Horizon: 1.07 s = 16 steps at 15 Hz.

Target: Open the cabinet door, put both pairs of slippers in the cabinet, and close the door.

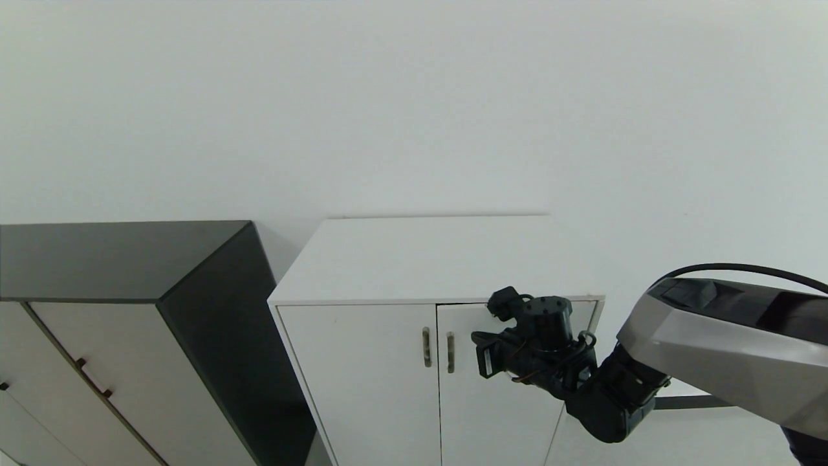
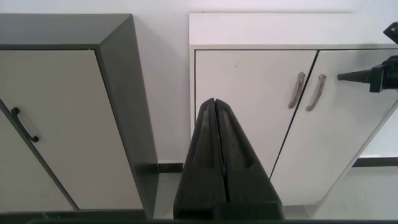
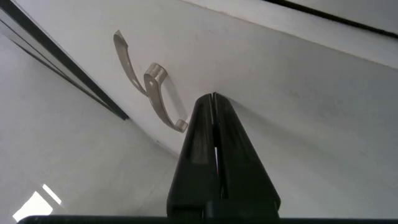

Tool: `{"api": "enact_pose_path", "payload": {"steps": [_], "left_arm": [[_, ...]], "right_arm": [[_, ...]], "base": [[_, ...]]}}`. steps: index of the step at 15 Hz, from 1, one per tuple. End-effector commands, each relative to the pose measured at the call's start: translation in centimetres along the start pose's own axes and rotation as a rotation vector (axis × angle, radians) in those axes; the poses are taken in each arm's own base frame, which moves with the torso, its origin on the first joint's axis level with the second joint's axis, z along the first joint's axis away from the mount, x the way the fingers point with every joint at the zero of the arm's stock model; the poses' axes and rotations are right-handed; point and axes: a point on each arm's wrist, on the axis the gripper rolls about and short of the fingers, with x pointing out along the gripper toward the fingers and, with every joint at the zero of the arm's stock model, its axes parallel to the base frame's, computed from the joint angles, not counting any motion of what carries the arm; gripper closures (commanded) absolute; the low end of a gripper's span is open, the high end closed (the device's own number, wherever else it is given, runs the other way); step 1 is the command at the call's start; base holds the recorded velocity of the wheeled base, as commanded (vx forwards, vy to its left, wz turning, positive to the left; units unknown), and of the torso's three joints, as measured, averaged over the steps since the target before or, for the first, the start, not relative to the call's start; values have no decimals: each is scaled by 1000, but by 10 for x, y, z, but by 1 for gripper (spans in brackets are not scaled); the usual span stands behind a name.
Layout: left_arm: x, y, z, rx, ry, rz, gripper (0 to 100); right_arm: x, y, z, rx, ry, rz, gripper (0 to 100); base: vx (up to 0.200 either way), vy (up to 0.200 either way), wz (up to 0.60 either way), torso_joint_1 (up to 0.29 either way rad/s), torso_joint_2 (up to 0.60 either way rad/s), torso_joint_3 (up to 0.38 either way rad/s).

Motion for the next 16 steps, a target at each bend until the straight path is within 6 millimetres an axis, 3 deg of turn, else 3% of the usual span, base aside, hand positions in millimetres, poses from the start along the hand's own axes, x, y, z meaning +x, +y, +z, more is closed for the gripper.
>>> {"api": "enact_pose_path", "payload": {"steps": [1, 16], "left_arm": [[0, 0, 0, 0, 0, 0, 100], [0, 0, 0, 0, 0, 2, 100]], "right_arm": [[1, 0, -1, 0, 0, 0, 100], [7, -2, -8, 1, 11, -2, 100]], "base": [[0, 0, 0, 0, 0, 0], [0, 0, 0, 0, 0, 0]]}}
